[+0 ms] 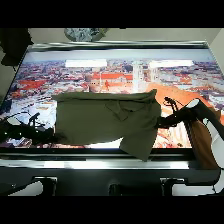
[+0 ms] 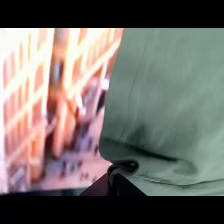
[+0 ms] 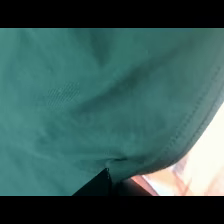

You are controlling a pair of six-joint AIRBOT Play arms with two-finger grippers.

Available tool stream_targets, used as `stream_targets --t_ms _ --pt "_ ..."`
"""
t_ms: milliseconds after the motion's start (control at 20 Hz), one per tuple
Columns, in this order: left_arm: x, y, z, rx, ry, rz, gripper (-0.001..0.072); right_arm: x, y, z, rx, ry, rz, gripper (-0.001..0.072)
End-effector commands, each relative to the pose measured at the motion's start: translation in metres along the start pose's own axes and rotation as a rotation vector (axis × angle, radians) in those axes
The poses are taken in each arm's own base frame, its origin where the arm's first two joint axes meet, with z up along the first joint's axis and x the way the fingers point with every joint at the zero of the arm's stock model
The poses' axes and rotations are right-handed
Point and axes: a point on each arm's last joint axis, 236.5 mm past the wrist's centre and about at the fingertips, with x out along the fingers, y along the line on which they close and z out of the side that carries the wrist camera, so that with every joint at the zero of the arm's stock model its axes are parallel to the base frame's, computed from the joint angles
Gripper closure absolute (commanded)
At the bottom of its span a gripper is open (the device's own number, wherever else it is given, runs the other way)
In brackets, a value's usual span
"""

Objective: Fold the shirts.

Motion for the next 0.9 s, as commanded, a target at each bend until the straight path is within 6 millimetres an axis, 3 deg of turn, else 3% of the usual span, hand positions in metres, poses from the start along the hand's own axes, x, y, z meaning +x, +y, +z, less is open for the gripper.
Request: stream_targets --t_ms 0,50,100,200,250,300,350,400,450,550,650,750,850 --pt "-0.039 -0.018 0.025 0.115 -0.076 -0.014 0.0685 -0.024 0.012 0.023 -0.088 -0.080 0.001 0.0668" --pt "-0.074 -0.030 0.047 0.154 -0.181 -0.003 0.0686 -0.049 0.023 0.035 -0.185 -0.120 -0.018 0.0668" --pt "-0.118 -0.048 0.070 0.200 -0.321 0.013 0.0686 -0.087 0.037 0.053 -0.314 -0.193 -0.067 0.0668" --pt "-0.248 -0.109 0.099 0.370 -0.697 0.047 0.0685 -0.194 0.070 0.090 -0.494 -0.431 -0.264 0.0668" --pt "-0.323 -0.145 0.097 0.451 -0.910 0.056 0.0685 -0.267 0.097 0.102 -0.573 -0.603 -0.400 0.0668" --pt "-0.409 -0.182 0.079 0.520 -1.162 0.057 0.0685 -0.348 0.134 0.103 -0.646 -0.809 -0.536 0.0668" --pt "-0.490 -0.211 0.047 0.547 -1.407 0.031 0.0684 -0.423 0.173 0.089 -0.703 -1.012 -0.660 0.0667" --pt "-0.548 -0.229 0.009 0.523 -1.587 -0.037 0.0684 -0.484 0.213 0.059 -0.750 -1.185 -0.759 0.0667" --pt "-0.587 -0.241 -0.031 0.516 -1.711 -0.096 0.0684 -0.531 0.250 0.020 -0.788 -1.333 -0.841 0.0667" --pt "-0.614 -0.250 -0.085 0.537 -1.820 -0.137 0.0684 -0.576 0.296 -0.051 -0.828 -1.507 -0.944 0.0668" --pt "-0.615 -0.253 -0.109 0.557 -1.834 -0.144 0.0684 -0.591 0.305 -0.095 -0.782 -1.569 -0.996 0.0668" --pt "-0.612 -0.253 -0.121 0.568 -1.828 -0.140 0.0684 -0.599 0.307 -0.119 -0.735 -1.607 -1.023 0.0668" --pt "-0.614 -0.254 -0.128 0.573 -1.839 -0.138 0.0684 -0.599 0.306 -0.126 -0.730 -1.600 -1.045 0.0668"
